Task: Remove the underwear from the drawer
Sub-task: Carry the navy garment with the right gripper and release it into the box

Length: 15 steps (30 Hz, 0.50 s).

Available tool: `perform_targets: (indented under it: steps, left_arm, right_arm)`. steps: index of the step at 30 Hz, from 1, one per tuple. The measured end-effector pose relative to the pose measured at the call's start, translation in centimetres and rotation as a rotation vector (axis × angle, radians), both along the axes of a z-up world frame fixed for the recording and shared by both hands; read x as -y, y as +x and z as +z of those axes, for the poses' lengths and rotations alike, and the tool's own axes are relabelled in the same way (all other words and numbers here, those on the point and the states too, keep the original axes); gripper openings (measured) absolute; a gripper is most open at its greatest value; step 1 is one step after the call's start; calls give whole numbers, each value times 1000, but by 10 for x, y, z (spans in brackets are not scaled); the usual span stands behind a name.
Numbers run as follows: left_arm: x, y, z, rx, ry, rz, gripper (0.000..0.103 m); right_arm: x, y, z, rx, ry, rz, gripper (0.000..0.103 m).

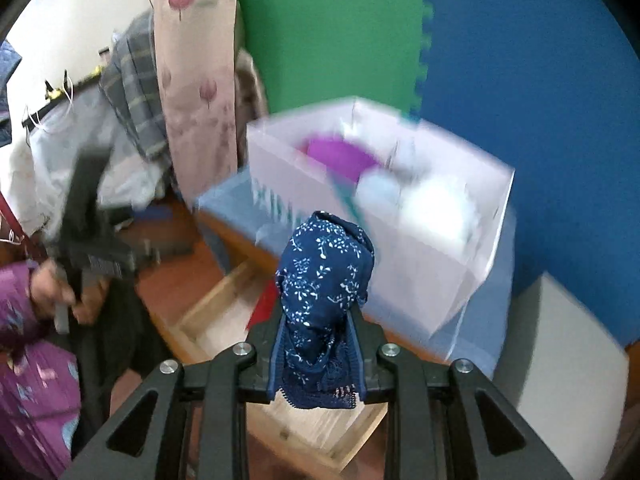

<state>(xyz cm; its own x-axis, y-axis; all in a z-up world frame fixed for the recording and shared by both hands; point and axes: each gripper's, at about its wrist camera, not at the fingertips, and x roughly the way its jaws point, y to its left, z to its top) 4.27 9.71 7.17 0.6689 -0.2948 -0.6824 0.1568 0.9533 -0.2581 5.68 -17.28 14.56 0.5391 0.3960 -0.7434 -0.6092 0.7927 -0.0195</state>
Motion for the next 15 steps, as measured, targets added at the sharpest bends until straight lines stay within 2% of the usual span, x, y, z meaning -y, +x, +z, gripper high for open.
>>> perform_targets:
  steps: [4,6,10,15]
  left_arm:
    - [7,-3,2,23,32,-14,102]
    - [12,-4,2,29,55,-29,102]
    - [18,-8,3,45,101,-48,102]
    - [16,-7,2,34,100,-53,102]
  right_arm:
    - [2,44,38,48,32,-46,27]
    - [-1,74,41,38,14,-67,27]
    - [-8,140,16,-24,-48,-134,27]
    - [-10,187,-23,-114,-79,-201,27]
